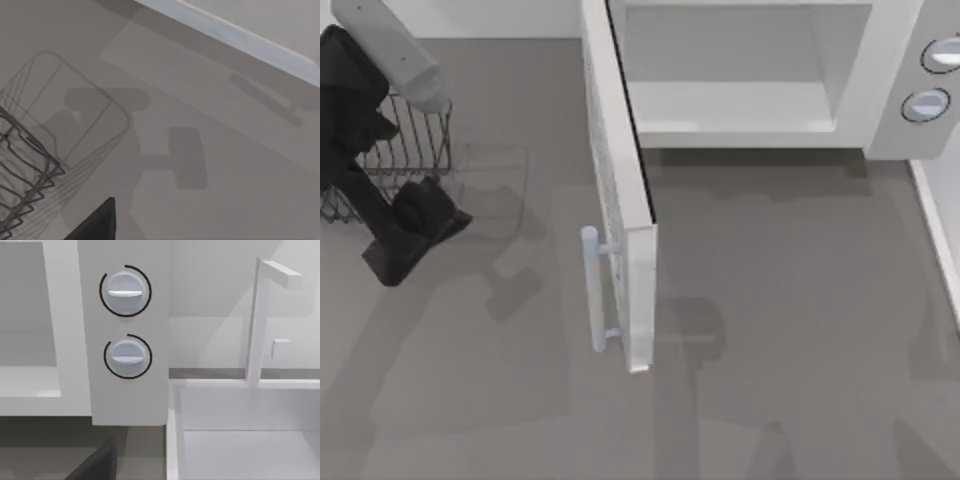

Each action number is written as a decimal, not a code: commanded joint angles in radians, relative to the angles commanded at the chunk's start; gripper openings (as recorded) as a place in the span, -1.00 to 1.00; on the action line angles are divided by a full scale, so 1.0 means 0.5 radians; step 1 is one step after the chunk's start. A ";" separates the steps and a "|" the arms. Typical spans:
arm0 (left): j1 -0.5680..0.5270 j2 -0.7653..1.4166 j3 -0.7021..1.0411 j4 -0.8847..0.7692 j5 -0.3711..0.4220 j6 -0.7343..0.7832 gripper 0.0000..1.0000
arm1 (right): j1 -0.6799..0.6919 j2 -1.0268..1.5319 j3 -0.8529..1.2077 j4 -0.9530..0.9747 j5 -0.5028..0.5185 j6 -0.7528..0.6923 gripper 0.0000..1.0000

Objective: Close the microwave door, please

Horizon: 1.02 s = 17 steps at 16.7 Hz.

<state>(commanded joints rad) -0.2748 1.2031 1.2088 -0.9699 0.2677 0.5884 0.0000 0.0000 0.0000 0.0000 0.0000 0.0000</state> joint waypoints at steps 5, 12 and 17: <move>-0.130 0.675 0.834 -0.569 0.179 0.381 1.00 | 0.000 0.000 0.000 0.000 0.000 0.000 1.00; -0.227 1.195 1.595 -1.017 0.346 0.714 1.00 | 0.000 0.000 0.000 0.000 0.000 0.000 1.00; -0.234 1.233 1.660 -1.050 0.361 0.741 1.00 | 0.000 0.000 0.000 0.000 0.000 0.000 1.00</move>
<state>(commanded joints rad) -0.3918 1.8195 2.0389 -1.4949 0.4480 0.9589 0.0000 0.0000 0.0000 0.0000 0.0000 0.0000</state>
